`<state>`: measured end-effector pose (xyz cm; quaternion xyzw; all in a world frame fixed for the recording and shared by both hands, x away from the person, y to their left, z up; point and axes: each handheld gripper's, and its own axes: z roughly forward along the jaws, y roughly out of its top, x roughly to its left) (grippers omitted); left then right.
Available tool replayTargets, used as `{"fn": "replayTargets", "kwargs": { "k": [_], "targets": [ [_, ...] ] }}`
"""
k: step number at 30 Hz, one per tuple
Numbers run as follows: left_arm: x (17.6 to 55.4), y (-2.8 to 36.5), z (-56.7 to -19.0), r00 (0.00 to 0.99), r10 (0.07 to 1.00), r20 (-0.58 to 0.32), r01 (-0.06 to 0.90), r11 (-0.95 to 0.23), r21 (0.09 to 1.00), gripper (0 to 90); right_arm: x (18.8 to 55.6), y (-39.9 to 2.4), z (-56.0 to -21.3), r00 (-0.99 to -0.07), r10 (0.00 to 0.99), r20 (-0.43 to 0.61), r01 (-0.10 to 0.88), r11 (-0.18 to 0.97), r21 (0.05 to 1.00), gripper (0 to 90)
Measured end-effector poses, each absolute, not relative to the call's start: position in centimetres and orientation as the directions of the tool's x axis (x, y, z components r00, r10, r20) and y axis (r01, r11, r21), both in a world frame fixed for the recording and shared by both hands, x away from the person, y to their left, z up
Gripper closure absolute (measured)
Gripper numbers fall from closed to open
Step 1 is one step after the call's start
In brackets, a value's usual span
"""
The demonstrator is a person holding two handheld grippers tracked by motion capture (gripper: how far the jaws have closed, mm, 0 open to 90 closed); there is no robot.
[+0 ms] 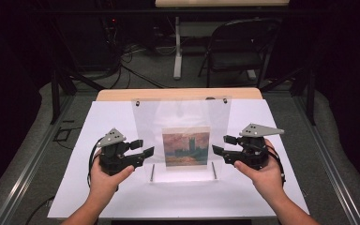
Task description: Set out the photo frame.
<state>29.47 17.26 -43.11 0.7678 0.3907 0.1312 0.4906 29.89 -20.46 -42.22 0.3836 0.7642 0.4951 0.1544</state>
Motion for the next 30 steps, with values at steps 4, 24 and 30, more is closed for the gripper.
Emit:
{"fn": "replayTargets", "kwargs": {
  "k": [4,24,30],
  "targets": [
    [29.0,17.6,-43.2,0.648,0.752,-0.121,0.448,-0.248,0.859,34.5,29.4,-20.2,-42.4,-0.651,0.754,0.089,0.418,0.258,0.871,29.2],
    [26.5,21.5,-45.9,0.554,0.827,-0.090,0.461,-0.216,0.861,31.9,27.3,-23.5,-44.7,-0.582,0.808,0.093,0.426,0.205,0.881,26.3],
    [26.5,22.5,-48.4,0.507,0.851,-0.135,0.511,-0.171,0.842,32.0,26.3,-24.6,-46.9,-0.535,0.840,0.089,0.441,0.189,0.877,26.9]
  ]
}}
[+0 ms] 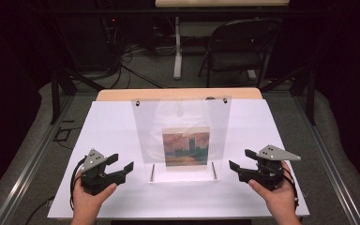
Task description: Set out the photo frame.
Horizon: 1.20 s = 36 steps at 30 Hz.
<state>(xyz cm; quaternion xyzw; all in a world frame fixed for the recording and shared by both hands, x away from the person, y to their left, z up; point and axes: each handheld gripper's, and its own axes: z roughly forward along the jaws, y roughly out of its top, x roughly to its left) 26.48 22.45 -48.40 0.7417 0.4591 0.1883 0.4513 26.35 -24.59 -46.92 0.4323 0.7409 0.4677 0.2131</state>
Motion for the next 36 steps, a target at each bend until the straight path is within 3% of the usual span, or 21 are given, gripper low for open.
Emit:
{"fn": "replayTargets", "kwargs": {
  "k": [4,15,24,30,36],
  "targets": [
    [26.5,22.7,-49.3,0.493,0.858,-0.145,0.520,-0.157,0.840,32.0,26.2,-24.7,-48.0,-0.526,0.846,0.084,0.447,0.191,0.874,27.4],
    [26.8,22.8,-52.1,0.488,0.870,-0.066,0.496,-0.214,0.842,32.2,26.2,-23.7,-51.4,-0.535,0.845,0.016,0.417,0.247,0.875,28.4],
    [27.1,21.8,-53.7,0.544,0.835,-0.081,0.518,-0.258,0.815,33.6,26.5,-23.2,-53.4,-0.555,0.829,0.066,0.472,0.248,0.846,29.1],
    [27.4,21.9,-54.0,0.534,0.838,-0.110,0.542,-0.239,0.805,33.7,27.1,-23.6,-54.4,-0.548,0.827,0.127,0.532,0.228,0.815,29.9],
    [27.6,22.1,-54.2,0.526,0.840,-0.134,0.562,-0.225,0.796,33.6,27.1,-23.5,-54.5,-0.552,0.826,0.114,0.537,0.248,0.806,30.1]
  ]
}}
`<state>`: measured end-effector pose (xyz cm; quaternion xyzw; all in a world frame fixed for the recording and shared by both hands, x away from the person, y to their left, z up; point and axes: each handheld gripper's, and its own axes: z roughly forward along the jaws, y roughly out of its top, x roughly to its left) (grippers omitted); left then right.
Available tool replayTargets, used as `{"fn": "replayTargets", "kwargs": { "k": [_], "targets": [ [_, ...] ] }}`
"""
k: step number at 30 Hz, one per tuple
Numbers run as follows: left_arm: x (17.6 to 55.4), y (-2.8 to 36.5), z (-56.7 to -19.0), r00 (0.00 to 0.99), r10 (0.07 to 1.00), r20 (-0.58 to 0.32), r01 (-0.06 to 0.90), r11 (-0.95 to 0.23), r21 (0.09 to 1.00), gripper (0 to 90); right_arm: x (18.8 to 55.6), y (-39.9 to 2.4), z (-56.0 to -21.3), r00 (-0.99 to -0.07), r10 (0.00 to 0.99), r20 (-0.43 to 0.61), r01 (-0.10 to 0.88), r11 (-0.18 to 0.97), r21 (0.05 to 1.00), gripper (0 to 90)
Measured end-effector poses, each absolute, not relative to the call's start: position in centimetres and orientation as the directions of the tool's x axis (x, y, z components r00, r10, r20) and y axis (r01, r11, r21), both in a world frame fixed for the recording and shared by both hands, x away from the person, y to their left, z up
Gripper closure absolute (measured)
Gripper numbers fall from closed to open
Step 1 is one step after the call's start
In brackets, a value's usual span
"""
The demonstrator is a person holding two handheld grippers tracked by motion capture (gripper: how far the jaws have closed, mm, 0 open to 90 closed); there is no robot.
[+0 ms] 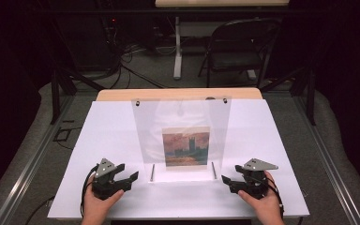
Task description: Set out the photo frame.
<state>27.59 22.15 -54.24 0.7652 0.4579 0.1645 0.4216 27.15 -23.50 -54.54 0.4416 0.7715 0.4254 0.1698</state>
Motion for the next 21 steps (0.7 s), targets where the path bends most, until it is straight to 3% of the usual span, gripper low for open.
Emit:
{"fn": "replayTargets", "kwargs": {
  "k": [21],
  "targets": [
    [27.87,22.34,-54.41,0.500,0.851,-0.157,0.591,-0.204,0.780,33.7,26.90,-23.46,-54.49,-0.552,0.827,0.107,0.541,0.258,0.800,30.4]
  ]
}}
